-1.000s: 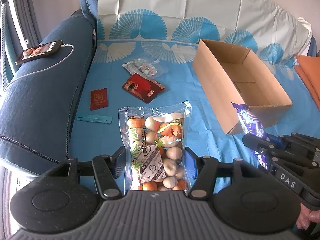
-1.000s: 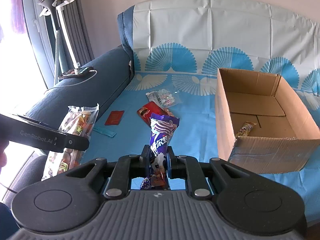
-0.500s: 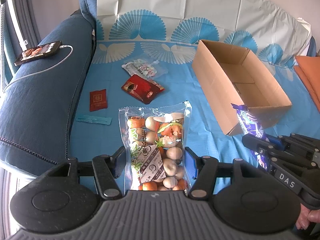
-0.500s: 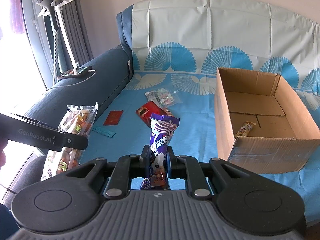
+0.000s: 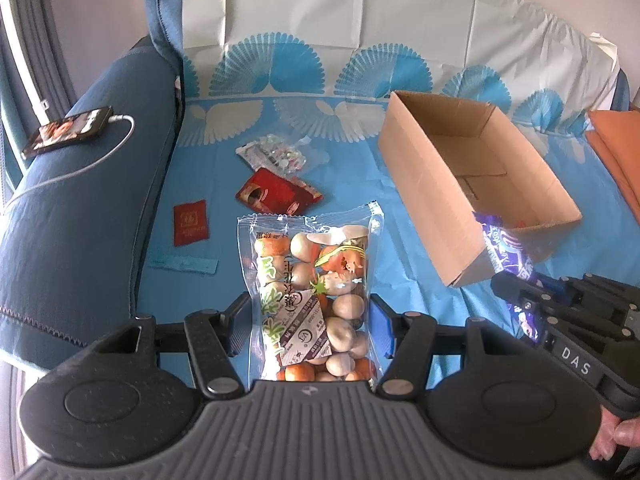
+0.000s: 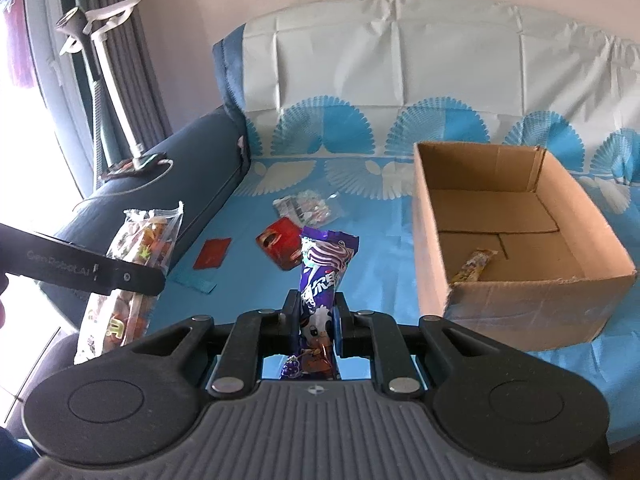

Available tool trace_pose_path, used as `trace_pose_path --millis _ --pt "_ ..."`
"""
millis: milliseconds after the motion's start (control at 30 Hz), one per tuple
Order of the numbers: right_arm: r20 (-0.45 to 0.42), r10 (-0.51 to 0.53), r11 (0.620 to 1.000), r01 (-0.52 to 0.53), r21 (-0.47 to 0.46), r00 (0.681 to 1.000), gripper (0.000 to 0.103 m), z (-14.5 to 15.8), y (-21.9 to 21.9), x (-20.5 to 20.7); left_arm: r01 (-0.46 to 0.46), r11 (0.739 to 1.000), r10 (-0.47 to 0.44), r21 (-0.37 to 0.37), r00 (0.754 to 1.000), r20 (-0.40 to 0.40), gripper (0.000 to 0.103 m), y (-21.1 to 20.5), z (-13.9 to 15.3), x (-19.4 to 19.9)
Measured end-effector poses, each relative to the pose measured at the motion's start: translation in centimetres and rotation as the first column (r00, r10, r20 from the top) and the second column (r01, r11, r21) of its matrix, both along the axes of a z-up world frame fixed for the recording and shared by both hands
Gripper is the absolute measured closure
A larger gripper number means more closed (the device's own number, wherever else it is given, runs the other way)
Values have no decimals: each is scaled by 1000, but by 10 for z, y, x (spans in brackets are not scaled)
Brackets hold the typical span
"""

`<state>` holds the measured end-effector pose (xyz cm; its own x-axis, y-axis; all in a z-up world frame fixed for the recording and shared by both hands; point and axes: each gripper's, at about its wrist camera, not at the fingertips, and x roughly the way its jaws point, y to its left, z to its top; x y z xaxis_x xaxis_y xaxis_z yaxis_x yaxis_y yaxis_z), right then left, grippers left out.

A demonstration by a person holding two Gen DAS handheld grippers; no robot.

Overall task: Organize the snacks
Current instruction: 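Lift the nut bag and purple bar and carry them over the box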

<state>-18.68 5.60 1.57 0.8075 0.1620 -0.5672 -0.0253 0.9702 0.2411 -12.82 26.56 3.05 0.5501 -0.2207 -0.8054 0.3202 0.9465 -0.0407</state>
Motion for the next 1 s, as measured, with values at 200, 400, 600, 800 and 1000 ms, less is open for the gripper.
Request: trace_pose_path --millis 200,400,600,800,1000 --pt "26 -53 999 53 -11 998 86 3 -18 5 26 1000 -26 4 999 35 38 -17 11 12" --pt "45 -122 992 123 -16 991 86 4 -45 10 78 997 -78 0 995 69 38 -46 21 21" --pt "58 -177 984 179 -24 982 86 2 -70 13 129 991 -126 -20 988 90 38 -79 28 29" --pt "60 -222 974 225 -37 973 86 2 -95 18 174 984 -169 -42 980 103 38 -112 32 40" --pt "56 -266 962 268 -42 962 86 1 -118 22 229 972 -221 -58 969 114 38 -149 35 49"
